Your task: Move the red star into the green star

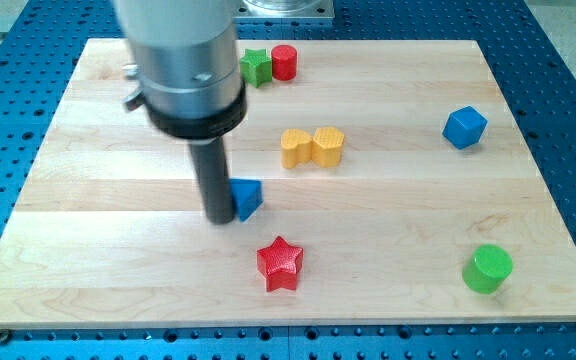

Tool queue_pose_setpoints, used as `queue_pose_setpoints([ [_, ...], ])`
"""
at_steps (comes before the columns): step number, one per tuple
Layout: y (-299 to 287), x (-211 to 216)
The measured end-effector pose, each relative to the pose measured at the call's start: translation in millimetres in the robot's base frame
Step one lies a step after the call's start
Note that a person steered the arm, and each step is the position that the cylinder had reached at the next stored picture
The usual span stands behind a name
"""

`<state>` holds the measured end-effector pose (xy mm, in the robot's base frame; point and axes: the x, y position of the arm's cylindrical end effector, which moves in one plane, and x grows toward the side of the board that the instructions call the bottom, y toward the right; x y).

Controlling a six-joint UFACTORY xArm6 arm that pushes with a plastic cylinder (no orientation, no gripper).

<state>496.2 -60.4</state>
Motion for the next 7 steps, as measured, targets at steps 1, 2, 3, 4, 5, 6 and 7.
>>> queue_pose_setpoints([
  [1, 43, -29],
  [2, 52, -37],
  [3, 52, -16],
  [4, 56, 6],
  [5, 105, 14],
  [6, 136, 40],
  [7, 133, 93],
])
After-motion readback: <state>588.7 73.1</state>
